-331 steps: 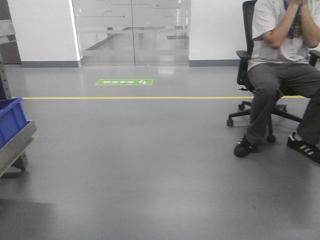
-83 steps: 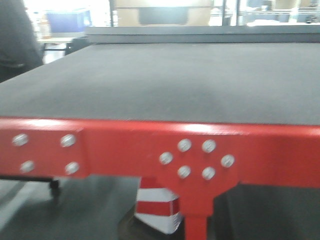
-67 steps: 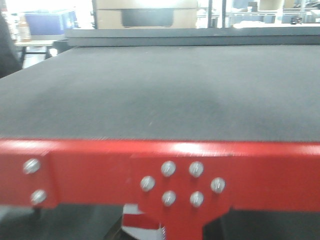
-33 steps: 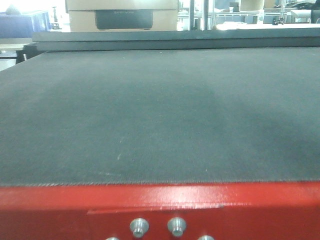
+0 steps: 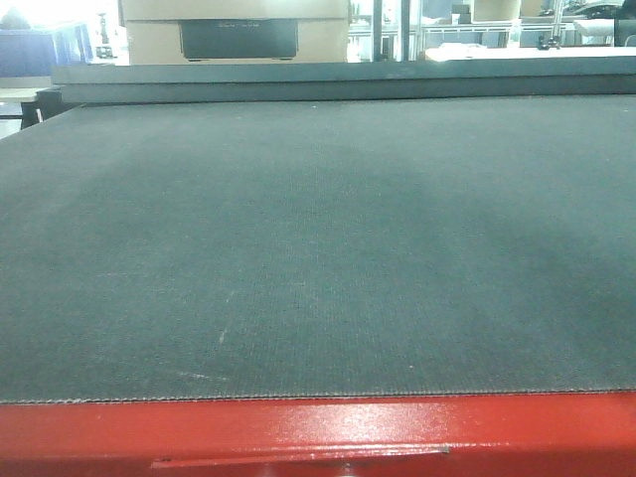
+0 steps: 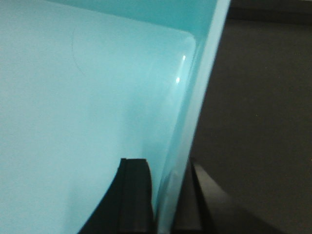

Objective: Fetch blue bin and place on conveyor start
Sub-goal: 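Drive up to the red-framed conveyor and hold the bin above it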

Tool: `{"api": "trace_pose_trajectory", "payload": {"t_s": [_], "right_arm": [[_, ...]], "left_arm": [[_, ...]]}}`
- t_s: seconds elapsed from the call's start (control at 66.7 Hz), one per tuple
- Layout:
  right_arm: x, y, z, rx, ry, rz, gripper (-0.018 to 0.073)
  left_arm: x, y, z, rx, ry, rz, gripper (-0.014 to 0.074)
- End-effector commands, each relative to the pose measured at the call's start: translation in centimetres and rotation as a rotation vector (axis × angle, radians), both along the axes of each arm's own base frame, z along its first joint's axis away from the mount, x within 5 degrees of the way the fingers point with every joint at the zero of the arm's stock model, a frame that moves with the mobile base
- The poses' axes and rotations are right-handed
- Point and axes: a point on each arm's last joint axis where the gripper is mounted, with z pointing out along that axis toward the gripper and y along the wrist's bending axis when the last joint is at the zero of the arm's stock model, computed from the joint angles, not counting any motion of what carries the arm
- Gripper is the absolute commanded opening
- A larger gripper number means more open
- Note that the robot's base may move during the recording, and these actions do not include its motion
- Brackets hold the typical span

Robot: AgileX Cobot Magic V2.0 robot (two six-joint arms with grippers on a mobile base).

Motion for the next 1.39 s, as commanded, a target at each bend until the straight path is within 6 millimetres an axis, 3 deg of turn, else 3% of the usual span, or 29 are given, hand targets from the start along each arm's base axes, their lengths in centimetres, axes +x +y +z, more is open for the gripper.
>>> {"api": "trace_pose_trajectory", "payload": {"t_s": [0.0, 0.975, 1.17, 1.38], "right_arm": [[-0.3, 1.2, 1.0, 0.090, -0.072, 0.068, -0.0153], [-0.3, 1.2, 1.1, 0.100, -0.080, 0.071, -0.0153], [-1.1, 0.9, -0.2, 0.041, 0.091, 0.062, -0.0153], [0.2, 1.4, -5.2, -0.020, 0.256, 0.056, -0.0153]], "left_arm": [[-0.4, -1.1, 1.2, -0.105, -0.083, -0.074, -0.0111], [-0.4, -1.1, 1.2, -0.108, -0.076, -0.074, -0.0111], [-1.1, -0.8, -1.3, -0.070, 0.179, -0.034, -0.0111], [-0.2, -1.3, -6.5, -0.011, 0.300, -0.032, -0.0111]]}}
